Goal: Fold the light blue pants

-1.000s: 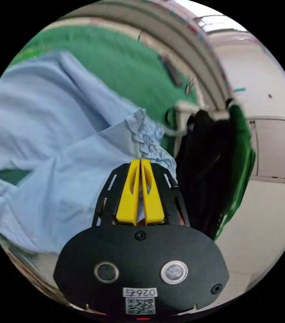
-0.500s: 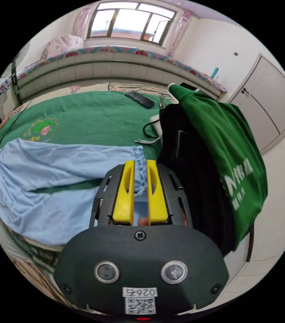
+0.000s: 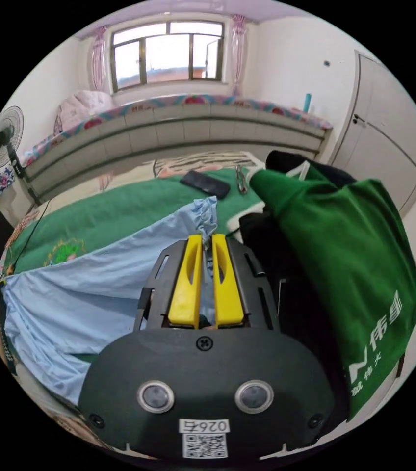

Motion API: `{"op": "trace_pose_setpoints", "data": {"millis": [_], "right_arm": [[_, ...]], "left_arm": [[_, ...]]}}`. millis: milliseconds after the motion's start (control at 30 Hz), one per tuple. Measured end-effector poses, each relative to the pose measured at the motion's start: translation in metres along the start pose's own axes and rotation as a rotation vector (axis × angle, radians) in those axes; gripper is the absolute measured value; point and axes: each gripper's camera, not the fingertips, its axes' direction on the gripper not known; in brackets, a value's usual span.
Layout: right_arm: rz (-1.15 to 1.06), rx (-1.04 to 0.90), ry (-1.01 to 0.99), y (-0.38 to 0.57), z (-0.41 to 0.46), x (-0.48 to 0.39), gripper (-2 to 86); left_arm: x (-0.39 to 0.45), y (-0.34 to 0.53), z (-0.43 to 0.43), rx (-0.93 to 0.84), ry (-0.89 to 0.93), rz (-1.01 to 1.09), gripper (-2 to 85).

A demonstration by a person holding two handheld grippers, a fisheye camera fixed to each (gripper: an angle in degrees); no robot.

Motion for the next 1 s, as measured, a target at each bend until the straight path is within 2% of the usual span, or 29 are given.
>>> {"op": "trace_pose_setpoints", "data": {"millis": [133,200,333,467,533,600,667,700,733,800,867,967,1000], "right_arm": [[0.000,-0.023,0.074,-0.022,0.045,-0.007,0.1],[-0.009,-0.167,0.091,-0.032,0.085,-0.007,2.8],[-0.045,-0.130,0.098,-0.029,0.078,-0.013,6.2],[-0.196,-0.139,0.085,0.019,0.061,-0.039,3.9],[-0.256,-0.144,0.164,0.045,0.071,-0.047,1.3],[-0.300,-0.196,0.389,0.068,0.114,-0.048,-0.5],[-0.382,-0.266,0.500,0.076,0.137,-0.049,-0.8],[-0.332,-0.238,0.567,0.075,0.125,-0.050,-0.8],[-0.314,-0.215,0.554,0.075,0.114,-0.051,-0.8],[-0.287,-0.041,0.404,0.086,0.046,-0.051,-0.9],[-0.241,0.137,0.316,0.108,-0.017,-0.044,-0.9],[-0.184,0.384,0.147,0.162,-0.104,-0.019,-1.0],[-0.196,0.394,0.100,0.180,-0.123,-0.010,-1.1]], "left_arm": [[-0.004,0.006,0.010,0.021,-0.011,-0.071,2.2],[-0.002,0.007,0.017,0.002,-0.035,-0.070,3.1],[-0.004,0.012,0.012,-0.034,-0.063,-0.068,6.3],[-0.005,0.048,-0.035,0.102,-0.006,-0.106,6.0],[0.004,0.071,-0.051,0.151,-0.052,-0.076,5.0],[0.014,0.088,-0.049,0.136,-0.109,-0.005,4.1],[0.014,0.094,-0.031,-0.043,-0.141,0.050,3.0],[0.012,0.097,-0.036,-0.027,-0.136,0.044,2.6],[0.006,0.104,-0.055,0.020,-0.111,0.009,1.9],[-0.005,0.119,-0.092,0.124,-0.007,-0.019,0.8],[-0.018,0.155,-0.150,0.313,0.125,-0.047,-0.3],[-0.028,0.218,-0.208,0.471,0.173,-0.085,-0.3],[-0.029,0.231,-0.215,0.479,0.173,-0.087,-0.1]]}}
